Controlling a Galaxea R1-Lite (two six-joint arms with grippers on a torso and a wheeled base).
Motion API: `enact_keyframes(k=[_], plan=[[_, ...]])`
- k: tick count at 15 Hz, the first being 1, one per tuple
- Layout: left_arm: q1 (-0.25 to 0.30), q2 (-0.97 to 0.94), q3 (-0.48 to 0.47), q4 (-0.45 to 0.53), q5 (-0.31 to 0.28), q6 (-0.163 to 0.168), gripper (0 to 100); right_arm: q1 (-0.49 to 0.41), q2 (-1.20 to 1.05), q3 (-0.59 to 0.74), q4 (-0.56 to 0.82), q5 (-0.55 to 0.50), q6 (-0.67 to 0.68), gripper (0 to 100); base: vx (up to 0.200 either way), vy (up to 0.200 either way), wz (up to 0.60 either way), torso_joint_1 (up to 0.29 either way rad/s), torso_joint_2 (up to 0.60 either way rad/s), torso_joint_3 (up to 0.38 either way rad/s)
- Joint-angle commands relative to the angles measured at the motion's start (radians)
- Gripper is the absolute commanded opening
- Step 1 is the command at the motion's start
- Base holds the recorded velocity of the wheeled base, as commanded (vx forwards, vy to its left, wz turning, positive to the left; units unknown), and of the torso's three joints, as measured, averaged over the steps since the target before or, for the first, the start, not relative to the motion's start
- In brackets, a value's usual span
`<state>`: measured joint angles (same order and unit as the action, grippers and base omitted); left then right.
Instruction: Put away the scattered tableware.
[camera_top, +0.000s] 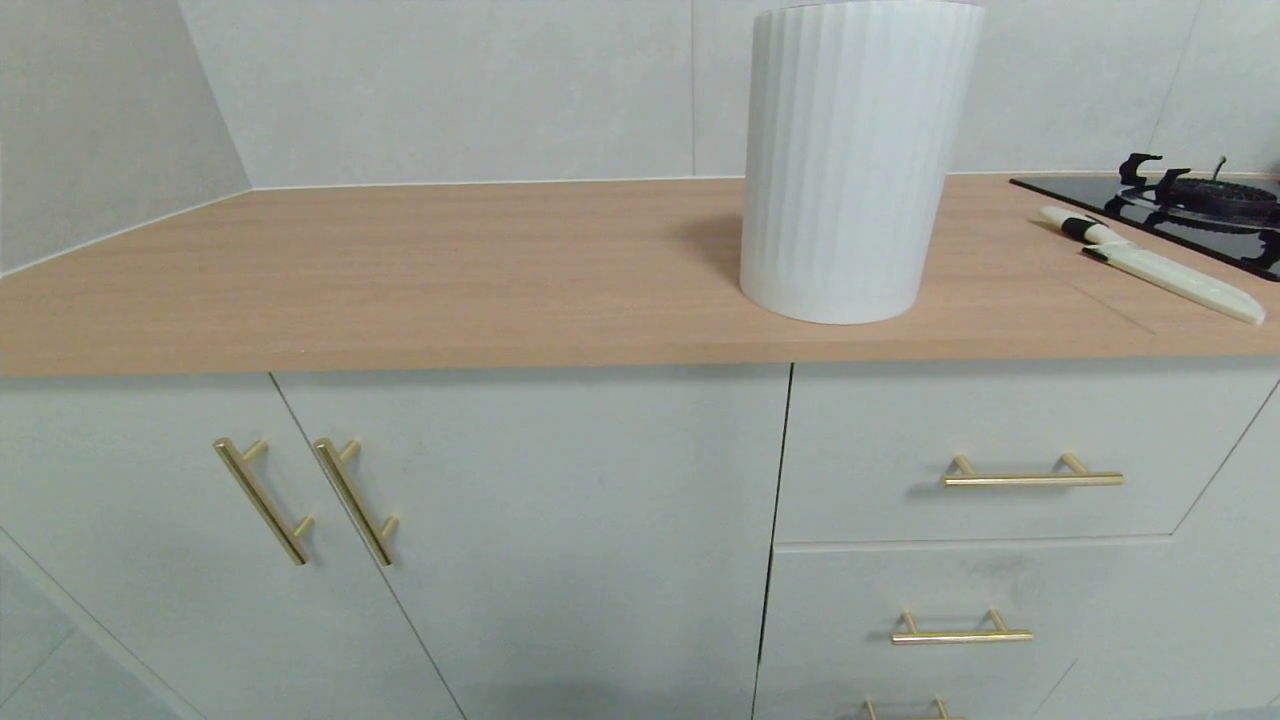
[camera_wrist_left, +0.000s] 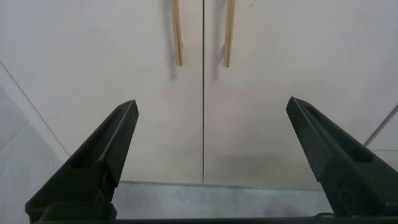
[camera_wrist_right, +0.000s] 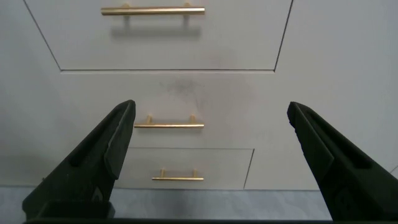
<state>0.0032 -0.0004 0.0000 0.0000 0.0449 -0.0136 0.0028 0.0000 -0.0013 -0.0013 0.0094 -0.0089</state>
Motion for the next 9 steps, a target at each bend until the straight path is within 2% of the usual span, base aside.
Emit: enact_keyframes(k=[1,9], plan=[[0.001,0.000,0.000,0.000,0.000,0.000,100,0.000,0.002,0.000,0.000,0.000,0.000,100,0.000,-0.200,0.00,-0.002,0.01,0.007],[0.001,0.000,0.000,0.000,0.001,0.000,100,0.000,0.002,0.000,0.000,0.000,0.000,100,0.000,-0.200,0.00,0.002,0.01,0.004]])
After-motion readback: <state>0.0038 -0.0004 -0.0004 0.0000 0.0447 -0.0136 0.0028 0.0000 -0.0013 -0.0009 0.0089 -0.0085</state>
